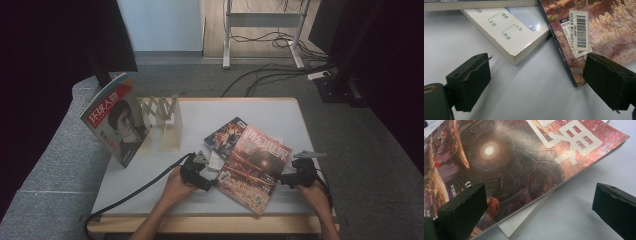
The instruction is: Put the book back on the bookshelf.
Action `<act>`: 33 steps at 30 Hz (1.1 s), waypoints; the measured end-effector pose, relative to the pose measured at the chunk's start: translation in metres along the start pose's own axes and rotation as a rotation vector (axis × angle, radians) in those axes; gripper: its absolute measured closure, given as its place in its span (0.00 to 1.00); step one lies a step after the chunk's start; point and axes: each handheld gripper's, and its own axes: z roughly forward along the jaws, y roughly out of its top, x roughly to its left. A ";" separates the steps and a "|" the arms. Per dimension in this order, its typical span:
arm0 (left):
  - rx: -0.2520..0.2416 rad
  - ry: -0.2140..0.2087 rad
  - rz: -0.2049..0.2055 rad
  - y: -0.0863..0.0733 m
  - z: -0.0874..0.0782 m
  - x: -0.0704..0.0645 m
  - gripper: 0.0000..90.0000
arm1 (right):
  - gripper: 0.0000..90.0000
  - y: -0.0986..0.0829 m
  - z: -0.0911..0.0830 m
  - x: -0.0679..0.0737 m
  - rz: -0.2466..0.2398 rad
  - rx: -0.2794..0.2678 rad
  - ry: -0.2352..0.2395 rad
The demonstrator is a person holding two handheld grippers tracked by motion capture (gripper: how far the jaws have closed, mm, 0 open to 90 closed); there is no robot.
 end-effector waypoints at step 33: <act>-0.025 -0.008 -0.014 -0.004 0.000 0.000 0.09 | 0.14 0.017 -0.001 0.002 0.008 0.000 0.052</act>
